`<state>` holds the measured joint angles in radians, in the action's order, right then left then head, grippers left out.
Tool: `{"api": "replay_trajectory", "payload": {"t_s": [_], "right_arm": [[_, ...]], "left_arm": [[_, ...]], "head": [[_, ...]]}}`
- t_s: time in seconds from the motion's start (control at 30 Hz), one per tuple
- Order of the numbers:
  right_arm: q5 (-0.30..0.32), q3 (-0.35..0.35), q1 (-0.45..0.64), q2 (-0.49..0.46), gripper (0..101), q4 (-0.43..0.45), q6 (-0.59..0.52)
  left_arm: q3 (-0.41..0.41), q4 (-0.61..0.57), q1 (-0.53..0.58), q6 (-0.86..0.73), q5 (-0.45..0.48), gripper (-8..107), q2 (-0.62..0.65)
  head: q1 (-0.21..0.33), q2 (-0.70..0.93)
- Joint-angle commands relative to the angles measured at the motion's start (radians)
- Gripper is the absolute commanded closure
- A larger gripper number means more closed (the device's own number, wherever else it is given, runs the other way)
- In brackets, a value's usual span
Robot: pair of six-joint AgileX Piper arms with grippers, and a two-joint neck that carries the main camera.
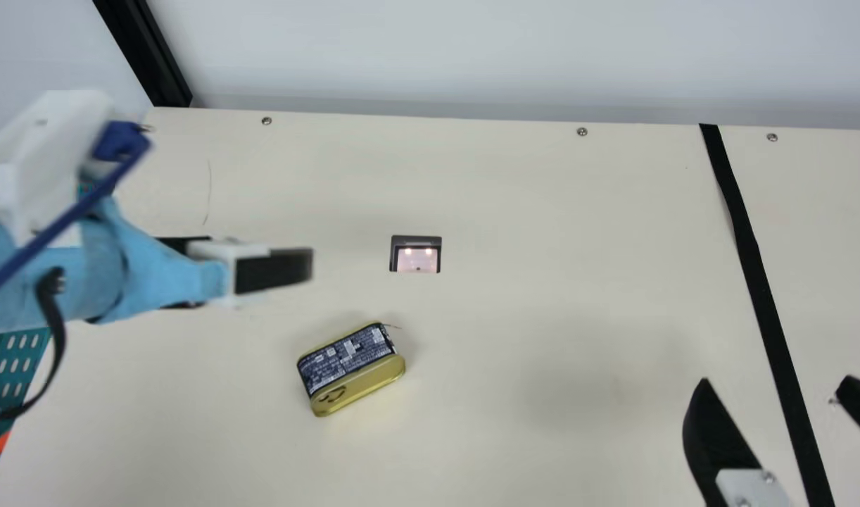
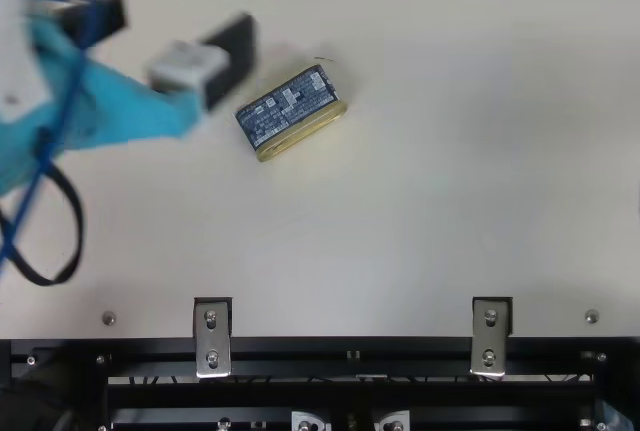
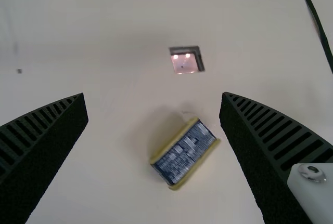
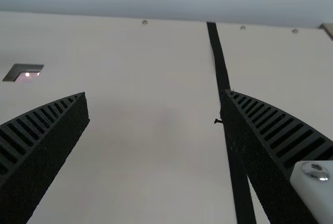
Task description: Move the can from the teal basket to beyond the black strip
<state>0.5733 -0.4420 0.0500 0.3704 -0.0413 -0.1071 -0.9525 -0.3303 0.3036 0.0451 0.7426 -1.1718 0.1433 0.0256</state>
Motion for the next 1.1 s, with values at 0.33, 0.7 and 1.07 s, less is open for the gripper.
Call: {"api": "replay_trajectory", "payload": {"t_s": [0.33,0.7,1.07], "right_arm": [[-0.136,-0.340,0.002,0.432,0,0.079,-0.063],[-0.137,-0.540,0.070,0.635,0,-0.001,-0.210],[-0.142,-0.602,0.071,0.716,0,0.017,-0.214]], "left_arm": [[0.046,0.000,-0.048,0.000,-0.058,9,0.026],[0.046,0.000,-0.048,0.000,-0.058,9,0.026],[0.046,0.000,-0.048,0.000,-0.058,9,0.026]], "head": [[0.003,-0.002],[0.003,-0.002],[0.003,-0.002]]}}
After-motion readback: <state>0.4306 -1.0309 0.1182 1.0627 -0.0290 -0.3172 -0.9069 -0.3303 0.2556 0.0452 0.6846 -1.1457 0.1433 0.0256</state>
